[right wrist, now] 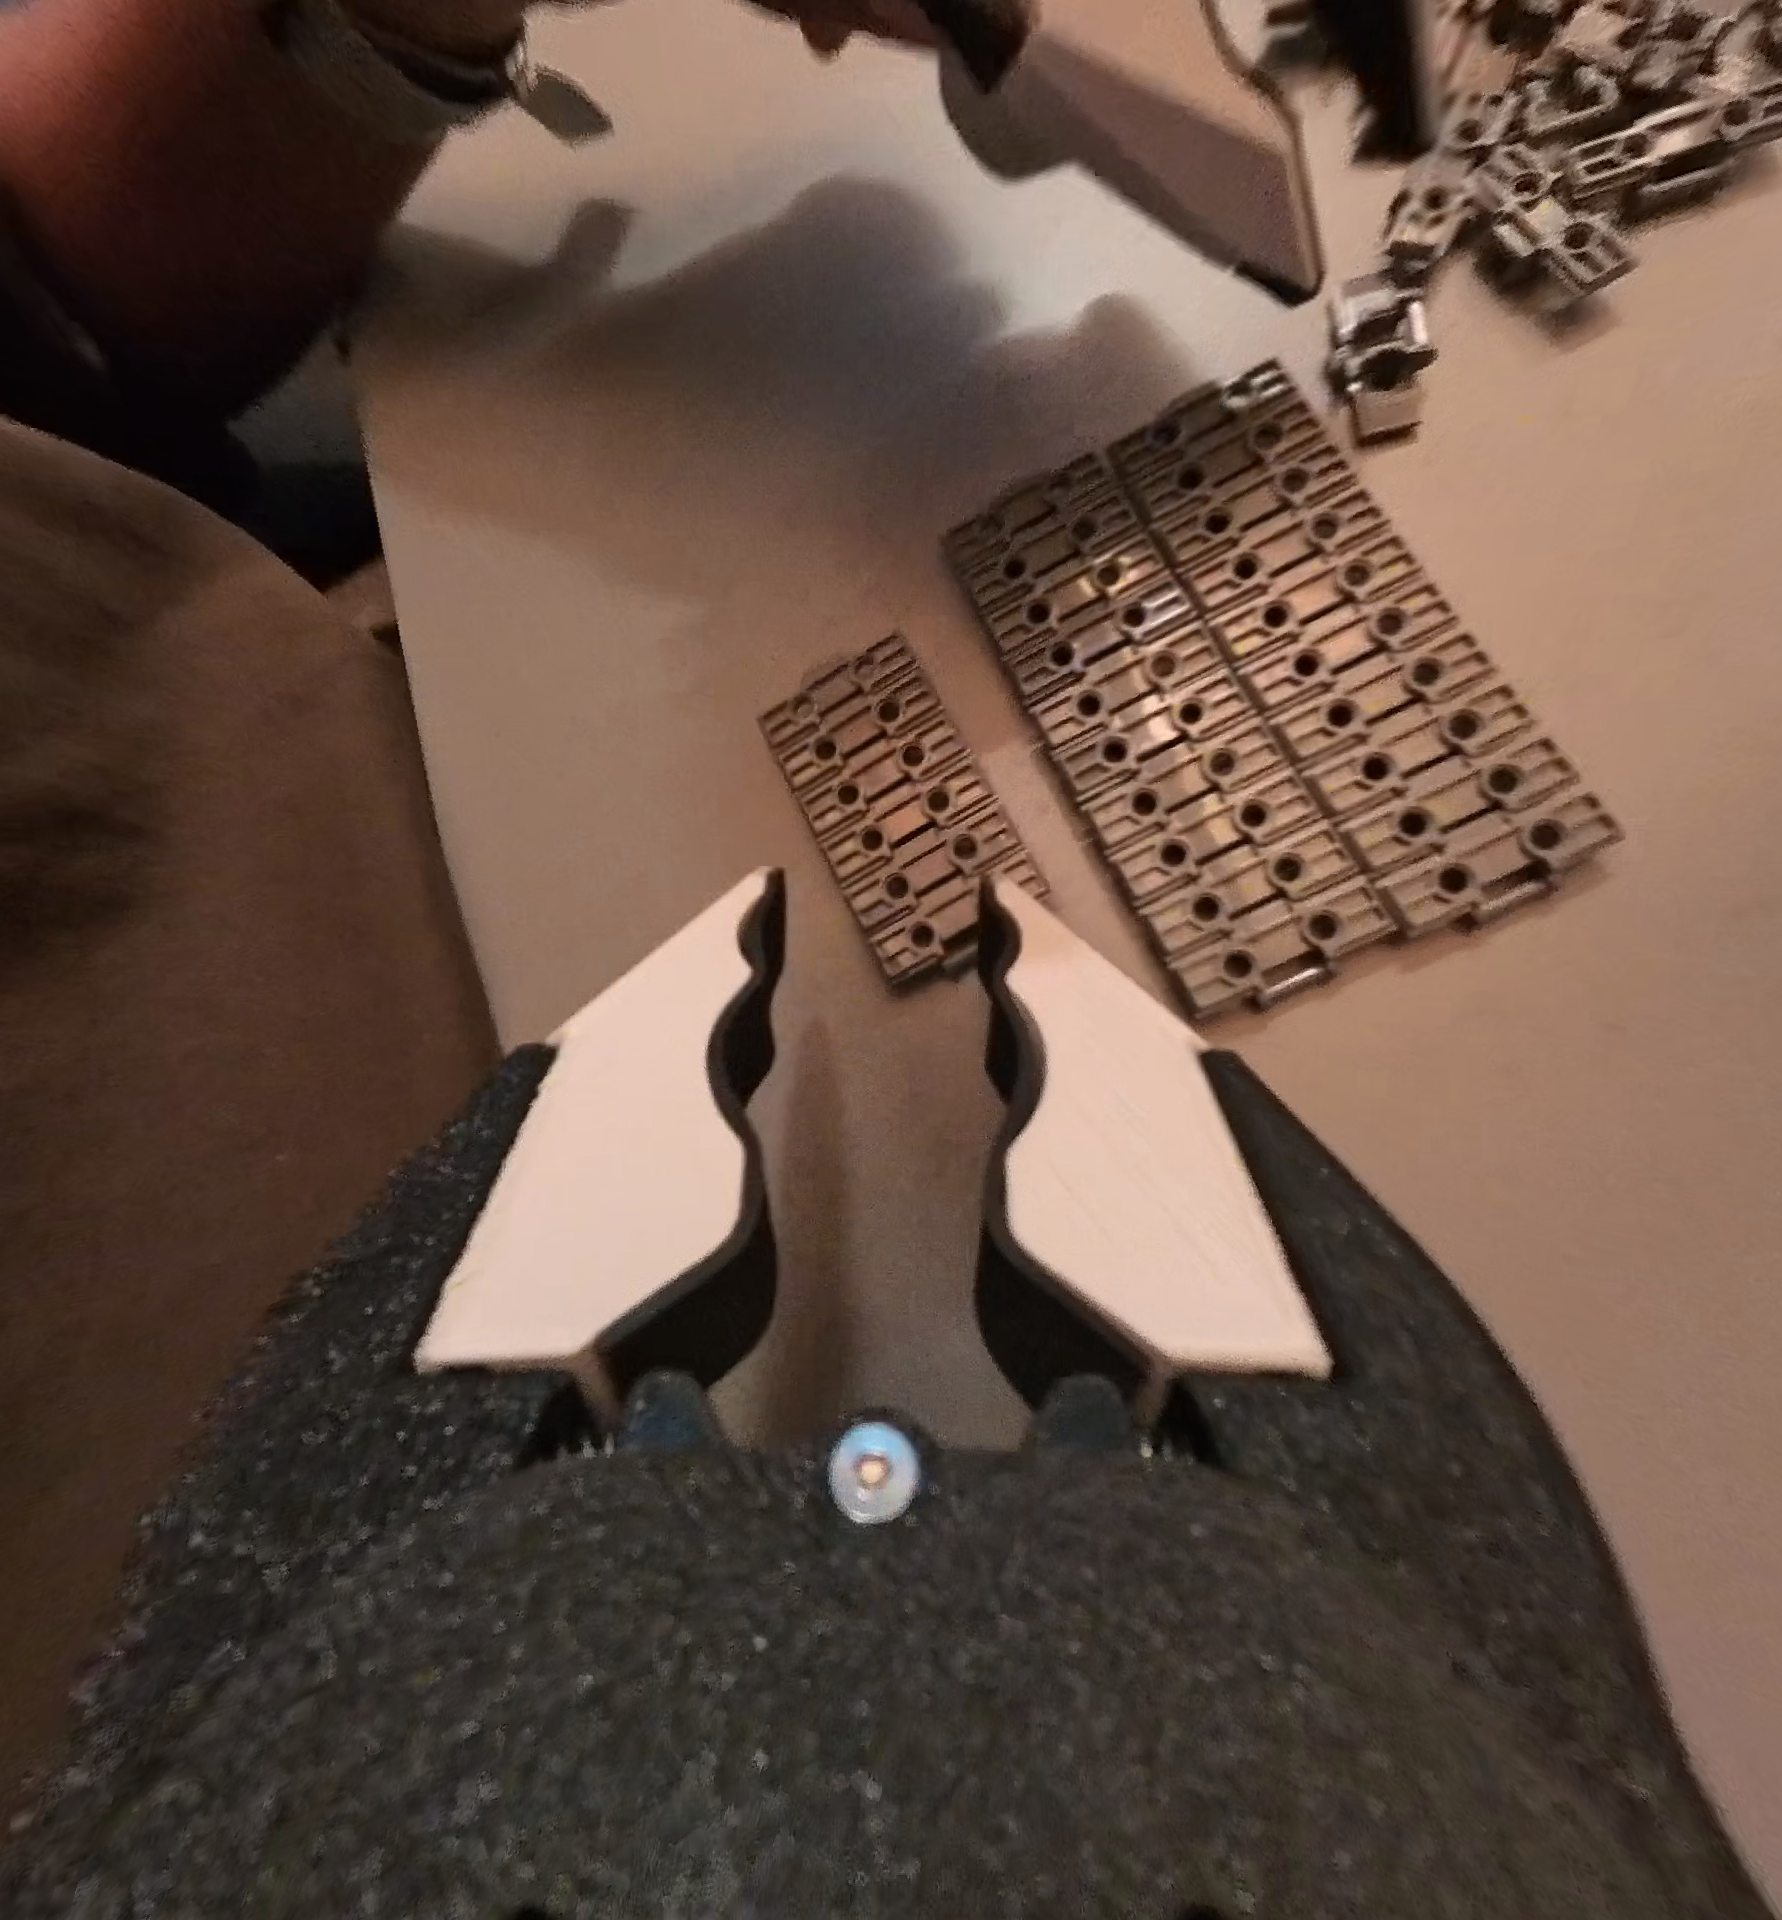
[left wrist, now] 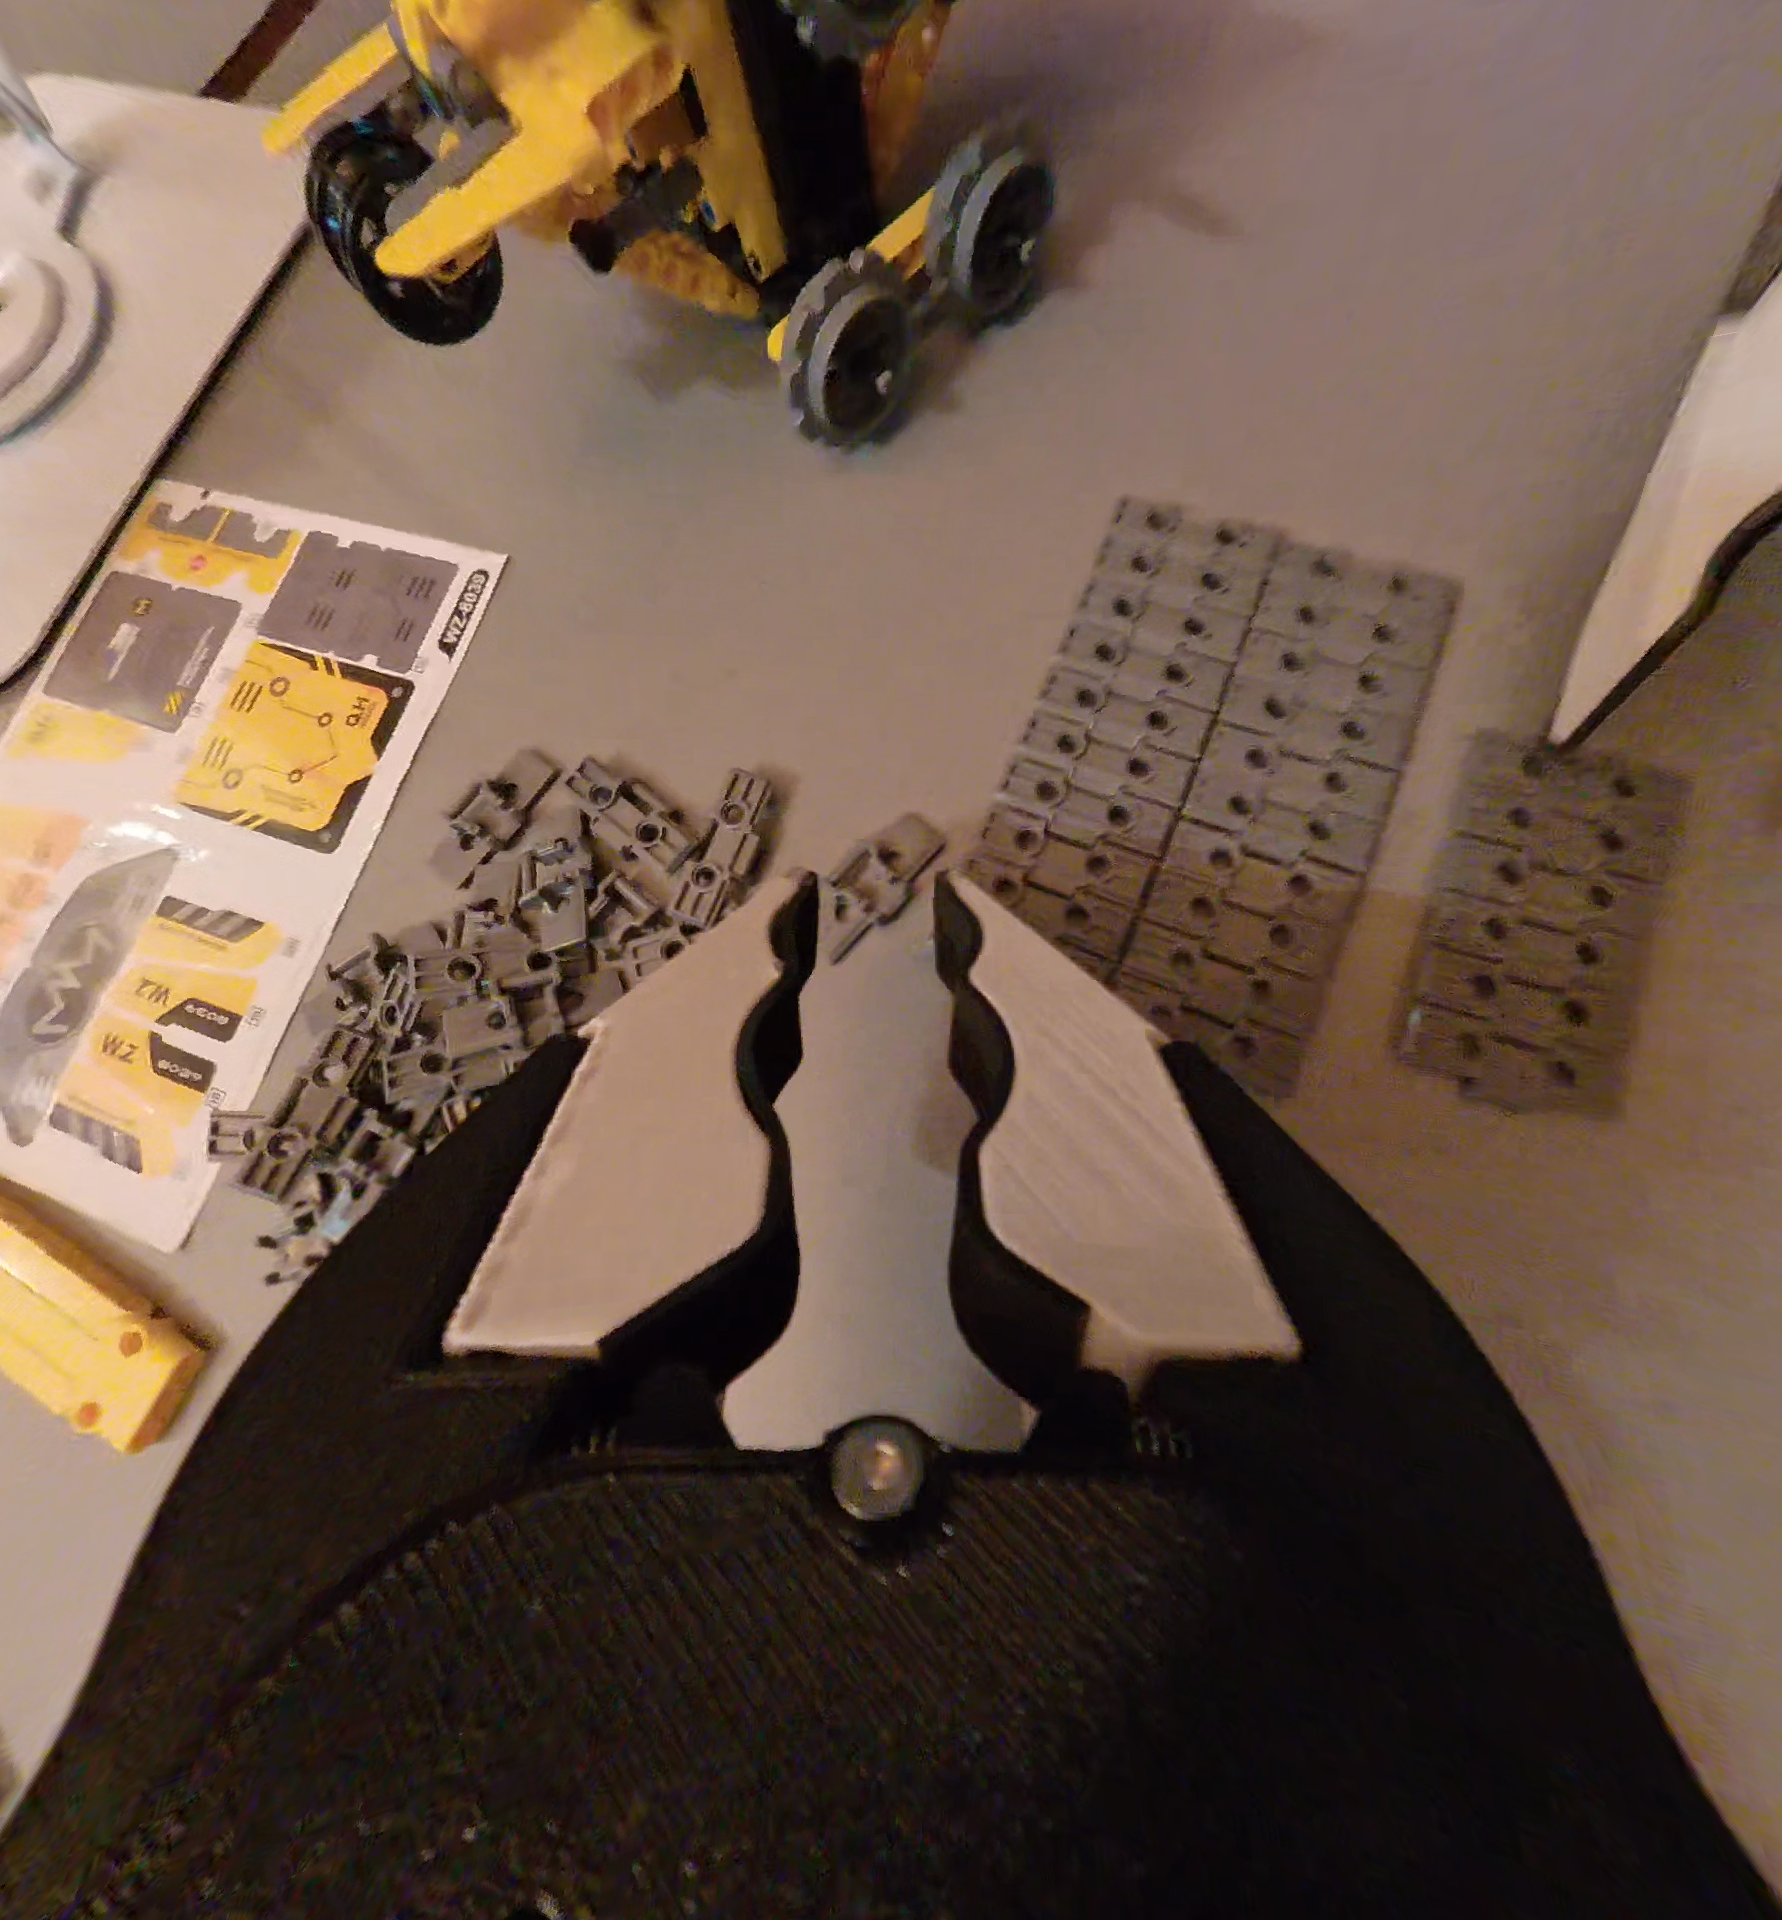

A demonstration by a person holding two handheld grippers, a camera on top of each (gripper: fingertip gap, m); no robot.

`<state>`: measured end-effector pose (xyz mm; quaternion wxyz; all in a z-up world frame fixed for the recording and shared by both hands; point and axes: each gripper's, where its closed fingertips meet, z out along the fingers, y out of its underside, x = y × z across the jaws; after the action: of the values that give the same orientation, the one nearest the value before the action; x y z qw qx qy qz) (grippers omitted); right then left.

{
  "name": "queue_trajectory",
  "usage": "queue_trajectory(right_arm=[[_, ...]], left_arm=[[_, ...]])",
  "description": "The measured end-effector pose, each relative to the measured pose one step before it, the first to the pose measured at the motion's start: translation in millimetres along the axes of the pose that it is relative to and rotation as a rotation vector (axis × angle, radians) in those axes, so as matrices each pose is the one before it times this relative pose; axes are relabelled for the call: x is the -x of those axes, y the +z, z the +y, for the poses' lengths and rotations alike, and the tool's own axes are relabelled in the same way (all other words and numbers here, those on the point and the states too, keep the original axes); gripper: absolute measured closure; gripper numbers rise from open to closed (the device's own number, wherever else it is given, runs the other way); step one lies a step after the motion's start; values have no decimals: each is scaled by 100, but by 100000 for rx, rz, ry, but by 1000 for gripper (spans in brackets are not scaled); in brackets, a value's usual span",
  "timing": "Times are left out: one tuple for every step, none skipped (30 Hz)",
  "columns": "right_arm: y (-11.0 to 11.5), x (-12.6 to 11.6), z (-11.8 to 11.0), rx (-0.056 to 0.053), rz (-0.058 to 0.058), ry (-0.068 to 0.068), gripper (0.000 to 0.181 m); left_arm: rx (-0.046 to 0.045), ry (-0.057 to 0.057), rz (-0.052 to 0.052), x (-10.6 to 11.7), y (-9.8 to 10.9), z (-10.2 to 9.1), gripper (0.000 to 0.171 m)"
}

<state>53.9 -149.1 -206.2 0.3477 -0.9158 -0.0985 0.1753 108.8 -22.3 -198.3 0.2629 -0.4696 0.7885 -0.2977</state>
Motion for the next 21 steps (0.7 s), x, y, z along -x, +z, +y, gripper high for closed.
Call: queue_trajectory(right_arm=[[-346,-287,-302,-3359,332,2500,143],[-377,-356,-430,-4627,1332,1367,143],[-395,-257,-484,-5248,1160,595,143],[-381,-141,-466,-5107,720,477,144],[-386,-140,-497,-5167,907,211,144],[-349,-217,-527,-5313,1641,-149,144],[-319,-269,-496,-4988,2084,-411,145],[-261,-272,-388,-4188,2156,-606,145],[-186,-258,-269,-3215,2139,-731,145],[-131,-195,-165,-2280,1831,-815,145],[-82,-100,-47,-1340,1385,-944,145],[-22,-82,48,-537,1301,-1065,145],[-9,-91,119,35,1572,-1093,145],[-2,-81,128,350,1617,-1109,145],[-28,-37,66,279,1420,-1310,145],[-65,-25,-38,-282,1364,-1580,145],[-77,-45,-125,-844,1328,-1748,144],[-115,-50,-186,-1267,1274,-1880,144],[-117,-68,-246,-1625,1312,-1921,144],[-125,-107,-267,-1749,1404,-1686,144],[-120,-104,-262,-1711,1162,-1481,144]], left_arm=[[1978,1167,-411,125,392,333,155],[1845,1137,-370,32,377,299,156],[1411,1148,-769,43,328,257,155],[1056,724,-1031,92,272,210,155],[361,65,-1116,177,191,104,155],[-528,-269,-458,133,143,-28,155],[-800,-343,888,1,109,-98,155],[-336,-67,1806,-137,117,-71,155],[567,393,1084,-37,140,27,154],[1346,1505,536,-14,177,105,153],[1892,2036,7,15,169,178,153],[894,1038,671,-83,32,-20,155],[1338,-45,188,14,-8,16,156],[958,-403,-793,152,-25,5,157],[-289,-652,-718,124,-52,-108,160],[-2207,-1074,-751,96,-171,-330,171],[-2919,-1445,-835,127,-253,-414,171],[-2392,-1340,-626,130,-349,-356,171],[-2165,-970,-510,119,-423,-340,171],[-2276,-1031,-928,186,-469,-341,171],[-2326,-1122,-418,114,-431,-325,171]])
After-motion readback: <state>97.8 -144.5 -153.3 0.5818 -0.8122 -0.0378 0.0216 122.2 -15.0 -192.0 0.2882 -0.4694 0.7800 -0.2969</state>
